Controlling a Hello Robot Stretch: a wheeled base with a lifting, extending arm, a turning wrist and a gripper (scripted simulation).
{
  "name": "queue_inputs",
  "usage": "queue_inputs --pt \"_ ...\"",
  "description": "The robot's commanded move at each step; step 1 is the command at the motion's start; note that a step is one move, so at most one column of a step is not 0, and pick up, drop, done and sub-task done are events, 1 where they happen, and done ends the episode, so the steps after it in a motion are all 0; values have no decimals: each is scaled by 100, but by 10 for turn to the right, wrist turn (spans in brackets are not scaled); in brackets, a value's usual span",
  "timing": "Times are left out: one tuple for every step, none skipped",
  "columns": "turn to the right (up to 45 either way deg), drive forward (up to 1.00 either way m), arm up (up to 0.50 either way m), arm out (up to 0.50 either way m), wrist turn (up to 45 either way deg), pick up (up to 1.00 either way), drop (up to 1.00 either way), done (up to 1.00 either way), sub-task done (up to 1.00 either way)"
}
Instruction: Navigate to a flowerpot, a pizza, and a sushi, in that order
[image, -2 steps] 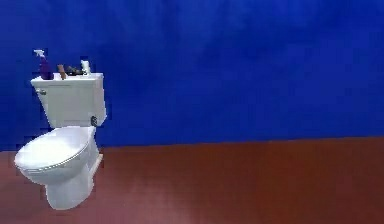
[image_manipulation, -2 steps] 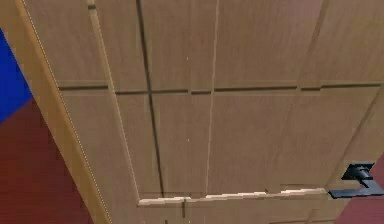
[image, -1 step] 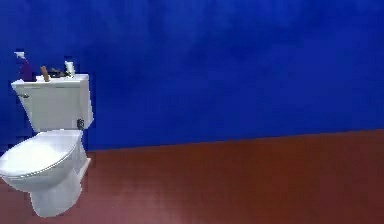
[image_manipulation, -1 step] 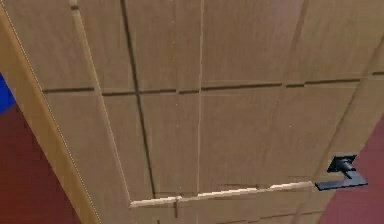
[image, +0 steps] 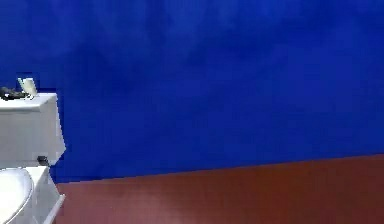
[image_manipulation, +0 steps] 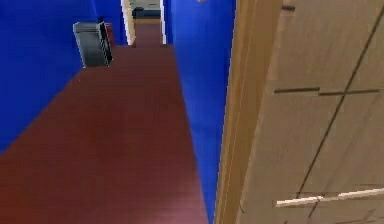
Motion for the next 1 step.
queue_inputs --pt "450 0 0 0 0 0 0 0 0"
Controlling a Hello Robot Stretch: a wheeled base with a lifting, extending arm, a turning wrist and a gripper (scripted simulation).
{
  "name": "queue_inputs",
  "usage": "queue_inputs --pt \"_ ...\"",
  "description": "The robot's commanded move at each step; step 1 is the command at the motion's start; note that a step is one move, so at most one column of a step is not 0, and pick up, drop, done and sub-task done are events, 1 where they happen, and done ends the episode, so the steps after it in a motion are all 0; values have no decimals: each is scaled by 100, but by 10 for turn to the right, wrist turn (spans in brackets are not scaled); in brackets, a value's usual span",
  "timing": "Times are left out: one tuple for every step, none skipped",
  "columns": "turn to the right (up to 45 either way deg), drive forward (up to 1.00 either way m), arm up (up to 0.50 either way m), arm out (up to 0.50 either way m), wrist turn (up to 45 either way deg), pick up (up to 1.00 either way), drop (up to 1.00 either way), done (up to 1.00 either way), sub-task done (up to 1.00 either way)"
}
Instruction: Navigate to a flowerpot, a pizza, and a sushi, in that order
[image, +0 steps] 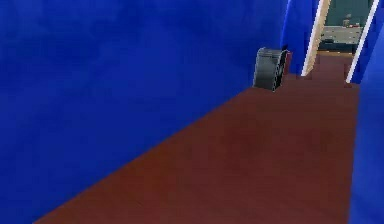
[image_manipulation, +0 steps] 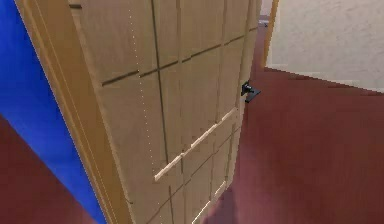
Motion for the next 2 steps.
queue_inputs --pt "90 0 0 0 0 0 0 0 0" --pt "0 35 0 0 0 0 0 0 0"
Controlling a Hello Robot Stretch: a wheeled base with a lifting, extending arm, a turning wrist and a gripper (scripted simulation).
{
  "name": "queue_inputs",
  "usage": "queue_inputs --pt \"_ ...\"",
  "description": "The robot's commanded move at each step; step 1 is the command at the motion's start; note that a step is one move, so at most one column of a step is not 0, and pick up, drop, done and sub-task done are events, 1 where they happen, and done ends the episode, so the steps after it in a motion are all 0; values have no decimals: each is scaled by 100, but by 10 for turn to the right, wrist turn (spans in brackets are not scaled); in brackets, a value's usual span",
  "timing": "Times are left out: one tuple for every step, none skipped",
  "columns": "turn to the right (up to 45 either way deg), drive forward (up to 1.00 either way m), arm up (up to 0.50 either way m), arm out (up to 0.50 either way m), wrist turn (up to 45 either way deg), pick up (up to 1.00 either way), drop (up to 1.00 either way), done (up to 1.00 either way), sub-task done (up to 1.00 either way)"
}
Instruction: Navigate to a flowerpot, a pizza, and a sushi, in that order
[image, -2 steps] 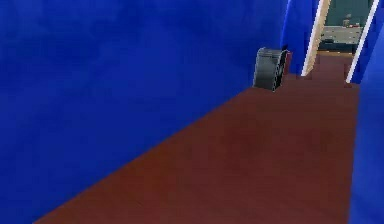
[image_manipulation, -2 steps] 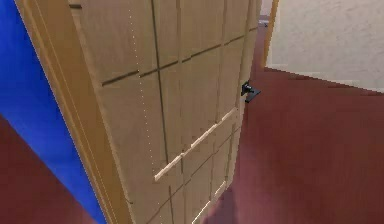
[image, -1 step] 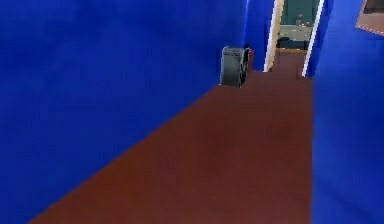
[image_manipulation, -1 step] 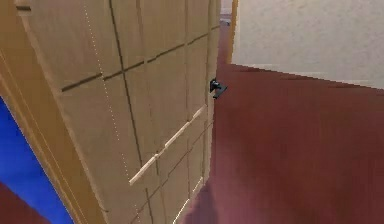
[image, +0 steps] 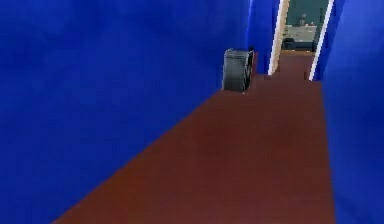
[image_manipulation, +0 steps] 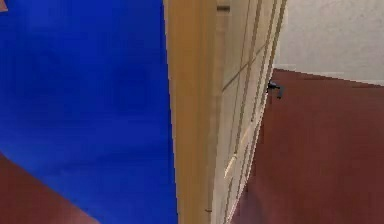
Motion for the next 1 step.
queue_inputs --pt "240 0 0 0 0 0 0 0 0"
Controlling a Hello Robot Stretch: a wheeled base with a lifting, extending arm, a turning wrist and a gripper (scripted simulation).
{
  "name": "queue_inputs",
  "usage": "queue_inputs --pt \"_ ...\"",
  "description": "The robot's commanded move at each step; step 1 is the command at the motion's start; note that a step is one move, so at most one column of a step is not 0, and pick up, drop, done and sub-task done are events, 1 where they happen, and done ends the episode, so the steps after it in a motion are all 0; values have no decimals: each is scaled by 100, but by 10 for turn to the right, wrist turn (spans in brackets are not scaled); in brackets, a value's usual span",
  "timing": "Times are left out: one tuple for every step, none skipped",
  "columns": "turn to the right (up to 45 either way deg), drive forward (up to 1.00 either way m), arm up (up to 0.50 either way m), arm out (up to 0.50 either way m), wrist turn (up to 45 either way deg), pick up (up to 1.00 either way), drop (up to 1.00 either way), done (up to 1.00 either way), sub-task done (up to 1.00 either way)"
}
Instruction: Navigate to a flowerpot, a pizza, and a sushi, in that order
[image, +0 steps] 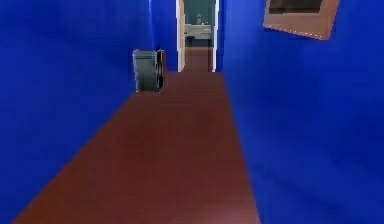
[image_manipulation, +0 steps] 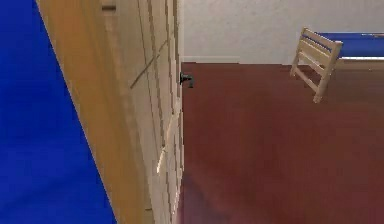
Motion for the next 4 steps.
queue_inputs --pt "0 100 0 0 0 0 0 0 0" --pt "0 100 0 0 0 0 0 0 0" --pt "0 100 0 0 0 0 0 0 0" --pt "0 100 0 0 0 0 0 0 0"
